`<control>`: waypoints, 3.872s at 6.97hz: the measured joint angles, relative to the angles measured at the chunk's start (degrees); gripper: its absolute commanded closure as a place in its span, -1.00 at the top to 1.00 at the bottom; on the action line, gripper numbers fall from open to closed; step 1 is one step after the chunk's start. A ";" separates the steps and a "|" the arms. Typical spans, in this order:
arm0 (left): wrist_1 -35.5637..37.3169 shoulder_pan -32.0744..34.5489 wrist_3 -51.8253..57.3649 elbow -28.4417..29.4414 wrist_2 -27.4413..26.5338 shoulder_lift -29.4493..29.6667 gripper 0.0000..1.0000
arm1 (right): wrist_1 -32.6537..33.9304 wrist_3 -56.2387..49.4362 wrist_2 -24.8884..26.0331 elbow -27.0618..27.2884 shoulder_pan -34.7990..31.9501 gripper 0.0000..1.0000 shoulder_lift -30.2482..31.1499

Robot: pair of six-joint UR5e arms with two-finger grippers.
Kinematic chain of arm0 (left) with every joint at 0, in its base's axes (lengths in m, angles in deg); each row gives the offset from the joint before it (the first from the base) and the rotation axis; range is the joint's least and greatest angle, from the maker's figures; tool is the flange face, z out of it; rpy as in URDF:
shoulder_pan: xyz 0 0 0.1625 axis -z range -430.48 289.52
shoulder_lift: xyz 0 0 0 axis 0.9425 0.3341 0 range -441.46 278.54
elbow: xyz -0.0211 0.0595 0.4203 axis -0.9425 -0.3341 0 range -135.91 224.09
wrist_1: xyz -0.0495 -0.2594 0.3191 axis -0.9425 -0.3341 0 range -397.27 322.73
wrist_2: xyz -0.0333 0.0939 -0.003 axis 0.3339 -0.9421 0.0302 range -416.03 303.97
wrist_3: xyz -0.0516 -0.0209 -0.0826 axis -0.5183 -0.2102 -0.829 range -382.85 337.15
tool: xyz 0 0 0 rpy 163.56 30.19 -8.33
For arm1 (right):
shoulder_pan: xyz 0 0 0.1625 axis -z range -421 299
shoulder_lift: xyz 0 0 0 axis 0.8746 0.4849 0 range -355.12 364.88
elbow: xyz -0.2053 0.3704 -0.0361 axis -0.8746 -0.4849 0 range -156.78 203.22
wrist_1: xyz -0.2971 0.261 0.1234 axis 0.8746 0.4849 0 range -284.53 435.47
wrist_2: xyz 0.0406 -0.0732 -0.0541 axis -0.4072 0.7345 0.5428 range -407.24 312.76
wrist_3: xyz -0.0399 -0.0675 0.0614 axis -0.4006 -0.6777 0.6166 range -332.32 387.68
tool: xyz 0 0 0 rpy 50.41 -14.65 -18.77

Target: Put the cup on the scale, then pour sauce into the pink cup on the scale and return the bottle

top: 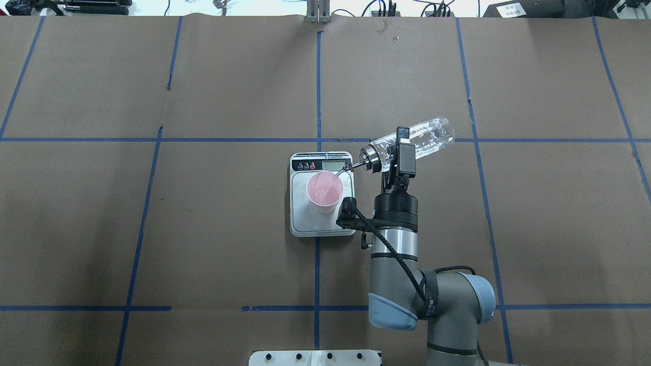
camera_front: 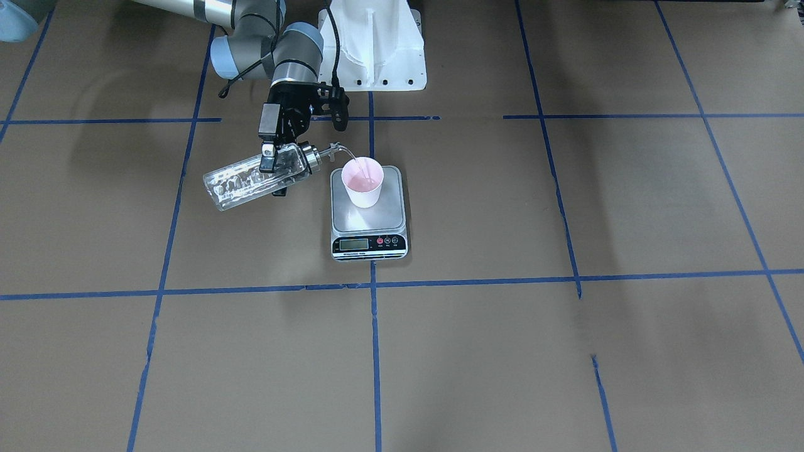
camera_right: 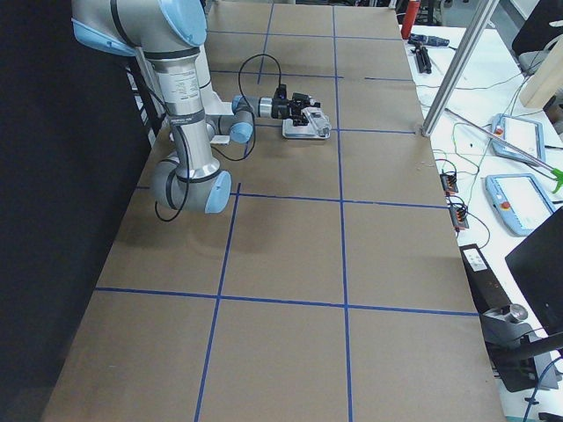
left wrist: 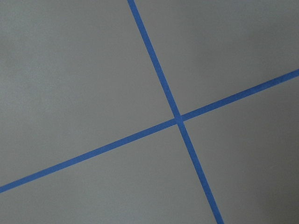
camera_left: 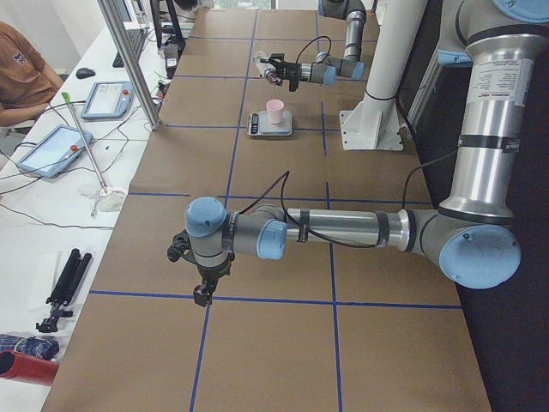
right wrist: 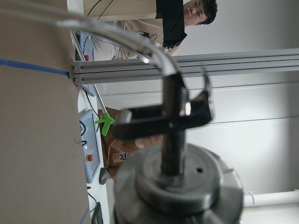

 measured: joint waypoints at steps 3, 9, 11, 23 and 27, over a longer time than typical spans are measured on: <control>0.00 0.00 -0.26 0.00 -0.03 0.06 1.00 | -5.84 6.35 -5.00 0.20 -0.13 -1.00 -0.08; 0.08 0.05 -0.42 -0.45 -0.09 0.20 1.00 | -7.64 29.71 -16.59 11.38 -0.73 -1.00 1.62; 0.09 0.21 -0.49 -1.75 -0.14 0.05 1.00 | -7.64 39.72 -21.50 14.07 -1.78 -1.00 3.73; 8.70 0.88 -0.69 -12.55 -0.56 -0.69 1.00 | -6.94 81.61 -43.63 10.96 -17.00 -1.00 21.81; 8.70 0.88 -0.69 -12.49 -0.58 -0.73 1.00 | -6.88 82.64 -44.01 11.01 -16.53 -1.00 22.37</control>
